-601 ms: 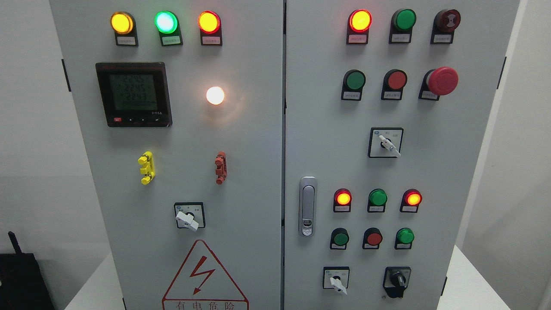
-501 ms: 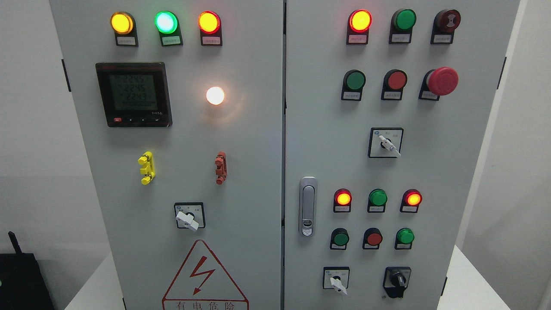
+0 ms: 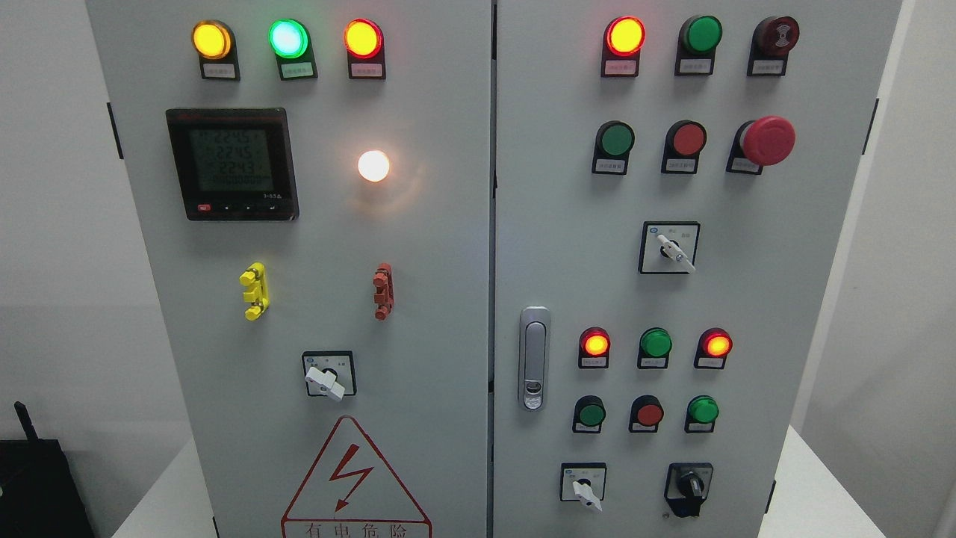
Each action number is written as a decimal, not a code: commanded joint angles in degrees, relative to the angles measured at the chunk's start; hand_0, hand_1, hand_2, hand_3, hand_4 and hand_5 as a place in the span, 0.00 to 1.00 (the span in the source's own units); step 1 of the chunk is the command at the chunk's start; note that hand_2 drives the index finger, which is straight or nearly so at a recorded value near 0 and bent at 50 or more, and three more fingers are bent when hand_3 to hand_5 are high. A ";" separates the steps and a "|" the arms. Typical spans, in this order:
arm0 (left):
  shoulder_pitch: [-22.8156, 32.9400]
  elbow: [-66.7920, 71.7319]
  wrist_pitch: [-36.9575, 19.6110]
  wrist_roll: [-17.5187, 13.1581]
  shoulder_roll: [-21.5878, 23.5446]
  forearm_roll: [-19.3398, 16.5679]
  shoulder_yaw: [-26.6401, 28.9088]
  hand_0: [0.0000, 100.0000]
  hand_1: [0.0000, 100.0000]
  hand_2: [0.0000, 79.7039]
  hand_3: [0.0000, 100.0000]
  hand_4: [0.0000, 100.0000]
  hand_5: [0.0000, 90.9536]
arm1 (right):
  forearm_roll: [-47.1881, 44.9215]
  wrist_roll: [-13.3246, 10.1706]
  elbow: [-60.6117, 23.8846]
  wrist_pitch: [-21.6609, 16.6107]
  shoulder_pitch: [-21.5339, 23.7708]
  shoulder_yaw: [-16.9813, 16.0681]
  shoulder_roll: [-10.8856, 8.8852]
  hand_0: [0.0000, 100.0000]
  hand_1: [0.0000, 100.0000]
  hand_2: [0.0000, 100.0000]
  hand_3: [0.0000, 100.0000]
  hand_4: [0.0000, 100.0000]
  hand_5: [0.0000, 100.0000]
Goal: Trip black knob to open circuit
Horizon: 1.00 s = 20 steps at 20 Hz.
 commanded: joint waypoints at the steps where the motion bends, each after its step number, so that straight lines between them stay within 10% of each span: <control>1: -0.12 0.00 -0.11 -0.02 0.01 0.14 0.14 0.12 0.39 0.00 0.00 0.00 0.00 | -0.06 1.22 -5.12 0.11 0.55 -1.85 0.26 0.00 0.08 0.00 0.00 0.00 0.00; 16: -0.12 0.00 -0.11 -0.02 0.01 0.14 0.14 0.12 0.39 0.00 0.00 0.00 0.00 | 0.38 6.67 -34.21 -0.94 7.84 -3.00 1.93 0.00 0.03 0.00 0.00 0.00 0.00; 20: -0.12 0.00 -0.20 -0.02 0.01 0.14 0.14 0.12 0.39 0.00 0.00 0.00 0.00 | 0.38 6.06 -37.21 -6.20 8.02 -2.91 1.84 0.00 0.01 0.00 0.00 0.00 0.00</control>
